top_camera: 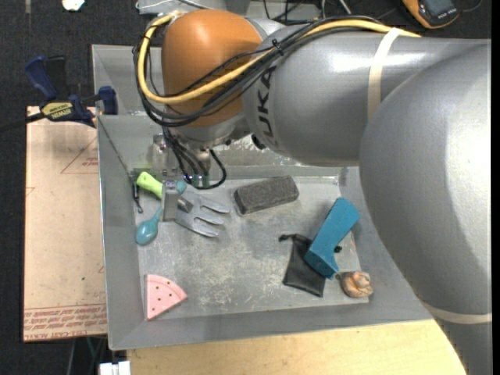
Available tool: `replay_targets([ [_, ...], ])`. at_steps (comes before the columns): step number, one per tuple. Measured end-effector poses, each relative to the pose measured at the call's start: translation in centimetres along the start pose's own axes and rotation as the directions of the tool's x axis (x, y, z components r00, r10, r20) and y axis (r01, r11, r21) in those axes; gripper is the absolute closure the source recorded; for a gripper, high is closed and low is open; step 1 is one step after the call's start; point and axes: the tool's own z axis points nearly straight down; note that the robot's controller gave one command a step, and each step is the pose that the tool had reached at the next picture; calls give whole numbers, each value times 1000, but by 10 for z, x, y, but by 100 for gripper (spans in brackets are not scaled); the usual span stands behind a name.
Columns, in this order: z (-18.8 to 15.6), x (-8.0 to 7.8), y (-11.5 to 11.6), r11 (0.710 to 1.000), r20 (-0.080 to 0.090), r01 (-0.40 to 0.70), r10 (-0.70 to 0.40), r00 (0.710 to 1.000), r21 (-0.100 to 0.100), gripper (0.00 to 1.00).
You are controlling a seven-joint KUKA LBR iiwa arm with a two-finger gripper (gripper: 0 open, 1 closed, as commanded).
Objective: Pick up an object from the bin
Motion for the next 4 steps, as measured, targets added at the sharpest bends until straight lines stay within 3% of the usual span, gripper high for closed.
replay_targets([
  [1,-5,-2,-1,1000,7,-3,3,1000,-1,0],
  [2,12,14,-18,1000,5,5,-5,1000,-2,0],
  [3,52,6,-49,977,12,213,-213,977,-2,0],
  [4,81,15,-46,990,10,144,-144,990,-3,0],
])
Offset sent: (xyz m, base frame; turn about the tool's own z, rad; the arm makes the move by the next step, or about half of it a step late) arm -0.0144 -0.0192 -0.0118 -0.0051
